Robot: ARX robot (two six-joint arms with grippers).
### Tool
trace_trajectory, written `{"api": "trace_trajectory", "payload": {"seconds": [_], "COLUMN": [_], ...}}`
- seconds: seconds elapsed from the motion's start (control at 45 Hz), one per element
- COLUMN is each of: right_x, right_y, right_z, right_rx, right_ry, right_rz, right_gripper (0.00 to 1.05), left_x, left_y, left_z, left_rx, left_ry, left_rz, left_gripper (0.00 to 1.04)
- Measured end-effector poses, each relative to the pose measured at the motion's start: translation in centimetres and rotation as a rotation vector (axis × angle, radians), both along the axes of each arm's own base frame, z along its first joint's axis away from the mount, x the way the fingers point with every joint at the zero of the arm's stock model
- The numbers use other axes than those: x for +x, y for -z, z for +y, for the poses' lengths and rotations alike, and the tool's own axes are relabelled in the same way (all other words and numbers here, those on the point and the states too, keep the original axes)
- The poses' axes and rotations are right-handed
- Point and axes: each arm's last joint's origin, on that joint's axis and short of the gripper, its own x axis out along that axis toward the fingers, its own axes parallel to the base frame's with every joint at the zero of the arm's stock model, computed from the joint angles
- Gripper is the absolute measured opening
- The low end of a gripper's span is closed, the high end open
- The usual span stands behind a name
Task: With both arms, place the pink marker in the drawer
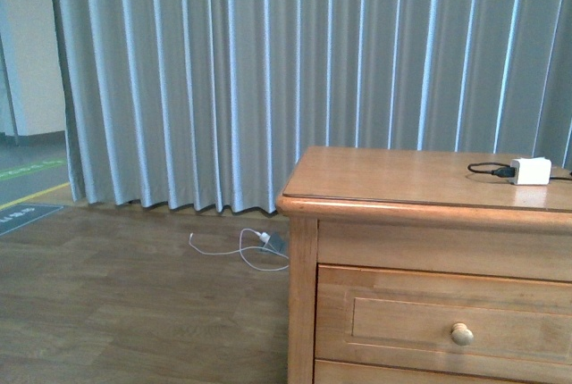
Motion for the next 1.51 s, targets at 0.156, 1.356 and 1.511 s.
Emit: {"api": "trace_trajectory", "payload": {"seconds": [0.156, 1.356, 1.511], "right_x": [0.0, -2.7, -2.7], "right_y": [0.1, 4.9, 4.9], "right_z": [0.0, -2.0, -2.0], "right_rx": [0.002, -0.222, -0.222], "right_ry": [-0.003, 0.026, 0.026], "right_rz": [0.007, -0.203, -0.203], "right_gripper": [0.96, 0.01, 0.01], "left_x": [0.0, 0.0, 0.0], "left_y": [0.0, 0.0, 0.0], "left_z": [0.0, 0.0, 0.0], "left_rx": [0.000, 0.000, 0.000], "left_ry": [0.000, 0.000, 0.000], "left_rz": [0.000, 0.000, 0.000], "left_gripper": [0.99, 0.99, 0.99]}}
